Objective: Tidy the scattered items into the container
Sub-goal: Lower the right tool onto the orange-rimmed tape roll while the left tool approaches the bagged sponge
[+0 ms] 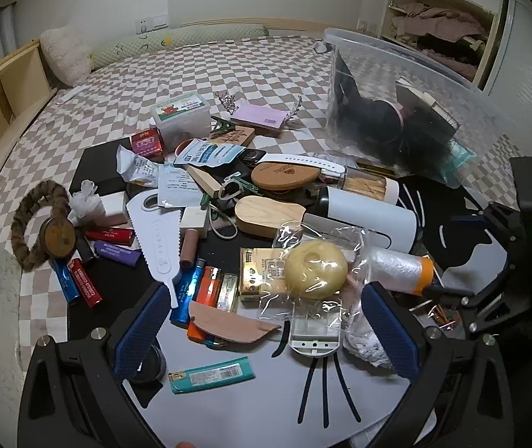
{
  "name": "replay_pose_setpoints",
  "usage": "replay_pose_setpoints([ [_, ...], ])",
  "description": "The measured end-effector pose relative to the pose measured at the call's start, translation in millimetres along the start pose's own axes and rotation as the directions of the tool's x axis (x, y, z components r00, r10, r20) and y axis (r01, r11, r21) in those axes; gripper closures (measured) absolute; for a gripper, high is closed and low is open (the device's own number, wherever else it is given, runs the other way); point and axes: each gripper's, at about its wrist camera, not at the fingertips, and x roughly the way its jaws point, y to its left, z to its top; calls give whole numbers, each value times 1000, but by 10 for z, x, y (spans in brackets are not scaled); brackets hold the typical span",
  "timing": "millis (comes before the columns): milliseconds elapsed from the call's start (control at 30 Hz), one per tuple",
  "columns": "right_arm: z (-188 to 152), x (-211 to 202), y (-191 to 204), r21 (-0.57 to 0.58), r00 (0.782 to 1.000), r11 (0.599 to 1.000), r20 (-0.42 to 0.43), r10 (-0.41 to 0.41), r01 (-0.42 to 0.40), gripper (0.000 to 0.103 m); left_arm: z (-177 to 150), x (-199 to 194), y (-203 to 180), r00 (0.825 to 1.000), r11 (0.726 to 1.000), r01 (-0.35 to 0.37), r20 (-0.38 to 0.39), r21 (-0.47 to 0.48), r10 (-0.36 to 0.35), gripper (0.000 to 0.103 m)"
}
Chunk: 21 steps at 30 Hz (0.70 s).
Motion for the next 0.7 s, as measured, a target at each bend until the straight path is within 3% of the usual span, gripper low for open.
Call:
replay_pose_setpoints([
  [67,17,57,35,-28,999,999,-20,27,-28,25,-6,1,12,1000,1000,1,-3,-4,-1,0],
  [100,26,89,50,-38,999,999,-31,33,-34,26,-7,0,17,1000,1000,2,-4,-6,-2,0],
  [367,25,174,111,-77,994,991,-8,105,-105,27,-8,-5,22,1000,1000,11,0,-5,-11,0],
  [633,62,201,180,-113,996,990,-30,78,-81,27,-43,21,-26,1000,1000,20,-3,23,-20,0],
  [700,94,225,180,-99,996,992,-48,71,-75,33,-50,36,-46,1000,999,21,-8,32,-21,0],
])
